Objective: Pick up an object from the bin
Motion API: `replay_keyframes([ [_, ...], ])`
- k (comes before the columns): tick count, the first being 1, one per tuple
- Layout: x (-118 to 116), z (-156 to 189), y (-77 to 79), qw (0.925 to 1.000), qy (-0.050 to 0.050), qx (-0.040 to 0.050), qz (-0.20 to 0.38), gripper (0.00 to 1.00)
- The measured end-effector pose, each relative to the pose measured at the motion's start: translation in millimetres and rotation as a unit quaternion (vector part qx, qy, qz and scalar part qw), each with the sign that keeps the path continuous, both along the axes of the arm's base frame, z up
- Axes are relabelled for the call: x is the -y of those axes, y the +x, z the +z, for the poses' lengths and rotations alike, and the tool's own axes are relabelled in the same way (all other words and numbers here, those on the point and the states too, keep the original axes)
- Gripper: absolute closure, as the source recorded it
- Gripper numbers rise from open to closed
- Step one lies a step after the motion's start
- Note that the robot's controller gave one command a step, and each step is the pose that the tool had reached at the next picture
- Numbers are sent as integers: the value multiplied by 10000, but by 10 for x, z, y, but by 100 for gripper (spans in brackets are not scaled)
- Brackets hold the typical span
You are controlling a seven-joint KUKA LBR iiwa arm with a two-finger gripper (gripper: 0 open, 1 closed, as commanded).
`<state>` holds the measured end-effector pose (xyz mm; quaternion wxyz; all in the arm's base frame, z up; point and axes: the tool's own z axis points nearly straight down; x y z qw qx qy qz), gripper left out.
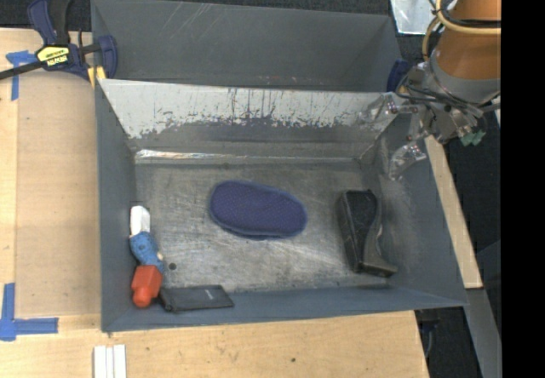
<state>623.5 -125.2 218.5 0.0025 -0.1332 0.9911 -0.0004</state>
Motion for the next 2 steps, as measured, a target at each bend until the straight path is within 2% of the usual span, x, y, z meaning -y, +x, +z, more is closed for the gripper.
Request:
replay_keyframes([
  [1, -361, -1054, 71, 9977, -18, 175, 648, 0],
  [2, -1312, -836, -108, 9843, 25, 7, -1764, 0],
])
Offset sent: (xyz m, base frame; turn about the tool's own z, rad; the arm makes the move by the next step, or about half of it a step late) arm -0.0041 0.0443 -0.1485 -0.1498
